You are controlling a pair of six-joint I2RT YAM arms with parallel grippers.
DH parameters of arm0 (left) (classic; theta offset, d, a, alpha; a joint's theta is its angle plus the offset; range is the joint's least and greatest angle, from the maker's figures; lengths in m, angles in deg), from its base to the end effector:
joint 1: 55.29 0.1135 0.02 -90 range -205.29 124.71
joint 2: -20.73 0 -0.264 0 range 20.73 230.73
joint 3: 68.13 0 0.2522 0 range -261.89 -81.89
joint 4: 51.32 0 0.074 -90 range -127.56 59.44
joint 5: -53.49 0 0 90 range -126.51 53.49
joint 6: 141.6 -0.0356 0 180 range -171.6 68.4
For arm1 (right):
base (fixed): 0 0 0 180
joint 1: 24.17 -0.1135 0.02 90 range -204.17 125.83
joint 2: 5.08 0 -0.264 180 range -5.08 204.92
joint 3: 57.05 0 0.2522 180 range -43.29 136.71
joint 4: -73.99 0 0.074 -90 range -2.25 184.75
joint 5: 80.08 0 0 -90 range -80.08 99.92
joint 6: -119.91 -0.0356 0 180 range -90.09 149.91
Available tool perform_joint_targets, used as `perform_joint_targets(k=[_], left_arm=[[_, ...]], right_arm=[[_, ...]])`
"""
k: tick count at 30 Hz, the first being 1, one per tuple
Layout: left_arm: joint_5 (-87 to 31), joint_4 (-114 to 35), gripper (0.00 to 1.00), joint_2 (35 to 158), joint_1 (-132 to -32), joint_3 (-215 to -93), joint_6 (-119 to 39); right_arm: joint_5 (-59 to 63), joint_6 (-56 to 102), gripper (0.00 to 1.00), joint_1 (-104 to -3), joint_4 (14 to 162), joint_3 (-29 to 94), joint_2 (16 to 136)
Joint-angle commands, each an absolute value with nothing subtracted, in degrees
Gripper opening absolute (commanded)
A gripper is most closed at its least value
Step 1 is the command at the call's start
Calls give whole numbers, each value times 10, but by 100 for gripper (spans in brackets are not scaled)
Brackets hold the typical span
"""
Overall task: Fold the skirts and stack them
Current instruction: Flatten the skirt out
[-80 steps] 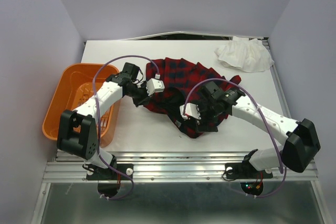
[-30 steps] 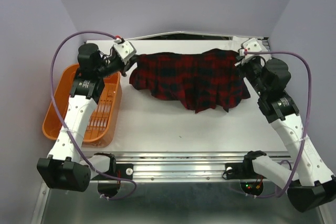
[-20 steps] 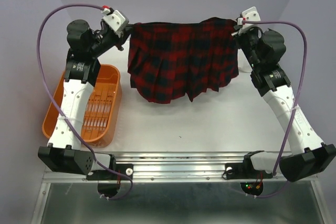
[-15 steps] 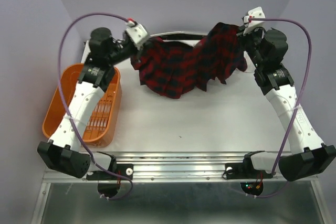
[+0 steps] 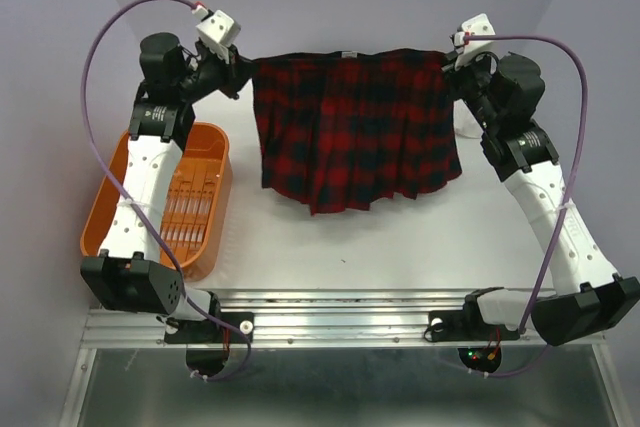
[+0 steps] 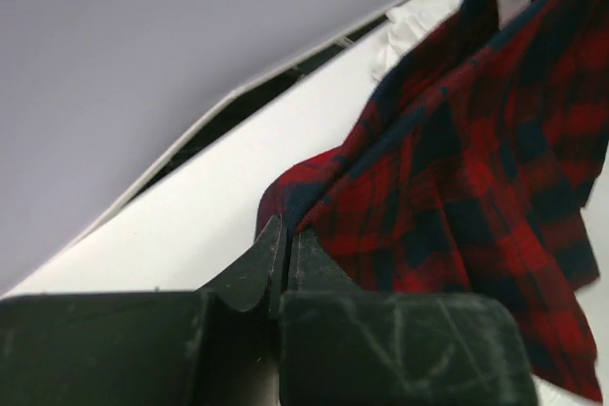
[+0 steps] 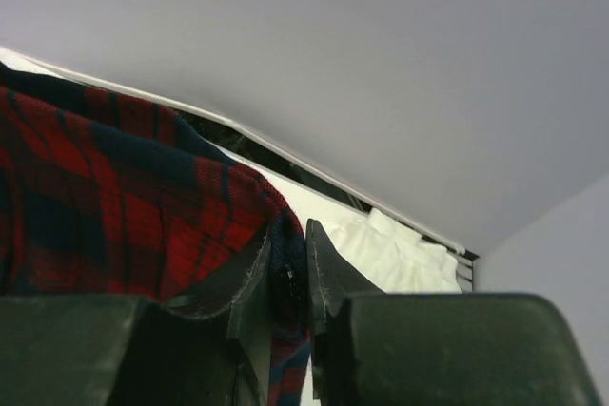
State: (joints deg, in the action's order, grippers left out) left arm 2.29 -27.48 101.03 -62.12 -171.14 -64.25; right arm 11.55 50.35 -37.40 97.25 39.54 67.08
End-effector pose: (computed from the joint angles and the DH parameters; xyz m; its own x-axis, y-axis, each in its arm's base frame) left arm 0.3050 -0.0590 0.4691 0.1374 0.1554 -0.9782 0.7017 0.6818 0.2069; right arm 0.2711 0.0627 0.4713 0.0888 -0.3377 -0.9370 -0.1815 0.9195 -0.3486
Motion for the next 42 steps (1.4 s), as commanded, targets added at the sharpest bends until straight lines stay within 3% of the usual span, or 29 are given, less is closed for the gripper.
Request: perform_joint_targets(k=[1, 8, 14, 24, 32, 36, 42], left_arm=[[-5, -252, 0, 996, -563, -1780, -643], [-6, -213, 0, 918, -560, -1620, -709], [-88, -185, 0, 833, -558, -1505, -716], [-220, -144, 0, 766, -473, -1403, -740], [-265, -160, 0, 770, -382, -1436, -792], [-240, -158, 0, 788, -345, -1458, -818], [-86, -172, 0, 792, -349, -1482, -810]], right_arm=[[205, 540, 1, -346, 906, 423, 636], [-14, 472, 1, -346, 1017, 371, 622], [-171, 434, 1, -364, 1084, 327, 609], [-149, 405, 1, -511, 1050, 287, 681], [-143, 388, 1, -580, 1011, 320, 770], [-143, 385, 1, -606, 1010, 342, 799], [-72, 389, 1, -611, 1013, 363, 799]])
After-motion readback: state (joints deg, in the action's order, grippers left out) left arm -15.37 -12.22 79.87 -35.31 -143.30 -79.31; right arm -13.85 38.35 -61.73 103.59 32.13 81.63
